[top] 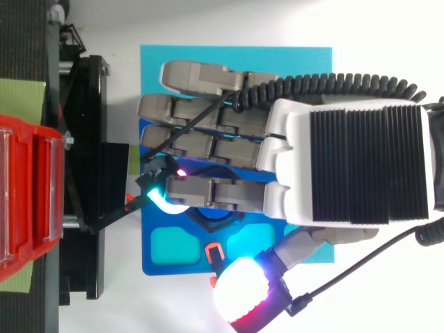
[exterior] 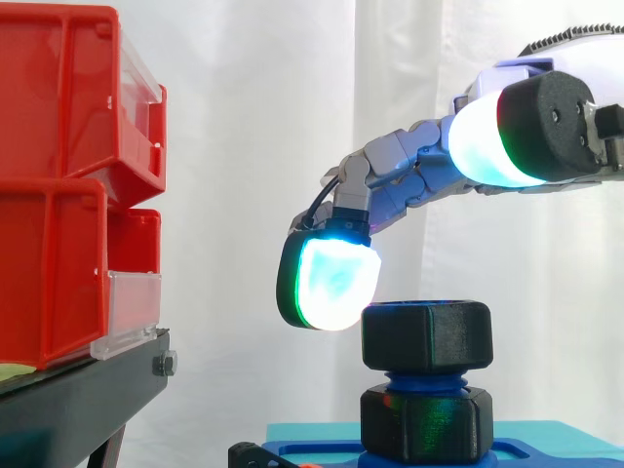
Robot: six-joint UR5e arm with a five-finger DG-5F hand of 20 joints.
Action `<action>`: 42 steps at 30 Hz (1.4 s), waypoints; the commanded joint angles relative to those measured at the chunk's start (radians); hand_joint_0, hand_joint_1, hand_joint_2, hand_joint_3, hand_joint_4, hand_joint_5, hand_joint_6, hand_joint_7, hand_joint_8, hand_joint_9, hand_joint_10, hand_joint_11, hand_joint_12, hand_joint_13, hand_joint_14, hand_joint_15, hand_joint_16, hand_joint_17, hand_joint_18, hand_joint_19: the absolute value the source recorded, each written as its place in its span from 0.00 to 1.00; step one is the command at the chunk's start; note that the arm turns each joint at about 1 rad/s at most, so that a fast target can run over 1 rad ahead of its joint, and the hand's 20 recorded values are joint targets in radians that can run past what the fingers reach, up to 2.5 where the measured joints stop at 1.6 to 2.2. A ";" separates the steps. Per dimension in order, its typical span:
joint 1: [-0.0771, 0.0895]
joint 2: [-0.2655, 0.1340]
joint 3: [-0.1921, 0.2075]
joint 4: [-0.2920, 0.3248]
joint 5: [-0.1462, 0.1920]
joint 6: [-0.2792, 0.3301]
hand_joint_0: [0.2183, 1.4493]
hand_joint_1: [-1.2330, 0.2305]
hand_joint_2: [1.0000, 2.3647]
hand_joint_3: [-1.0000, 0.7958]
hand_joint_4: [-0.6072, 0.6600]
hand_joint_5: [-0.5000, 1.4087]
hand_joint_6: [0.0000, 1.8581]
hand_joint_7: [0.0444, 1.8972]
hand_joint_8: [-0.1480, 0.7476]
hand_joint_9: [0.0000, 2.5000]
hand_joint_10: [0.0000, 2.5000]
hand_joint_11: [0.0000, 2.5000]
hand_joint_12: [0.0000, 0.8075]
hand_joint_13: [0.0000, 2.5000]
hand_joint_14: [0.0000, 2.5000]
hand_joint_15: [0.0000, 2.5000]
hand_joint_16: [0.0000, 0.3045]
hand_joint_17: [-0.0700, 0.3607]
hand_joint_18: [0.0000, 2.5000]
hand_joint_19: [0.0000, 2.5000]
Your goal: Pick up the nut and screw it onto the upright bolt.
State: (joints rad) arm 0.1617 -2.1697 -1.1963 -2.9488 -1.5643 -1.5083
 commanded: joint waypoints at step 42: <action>-0.077 0.001 0.103 -0.047 -0.122 -0.023 0.23 0.75 0.00 0.28 0.70 0.23 0.27 0.51 0.48 0.38 0.00 0.00 0.28 0.25 0.00 0.00 0.05 0.24 0.07 0.00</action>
State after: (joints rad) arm 0.0813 -2.1687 -1.0972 -2.9963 -1.6832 -1.5244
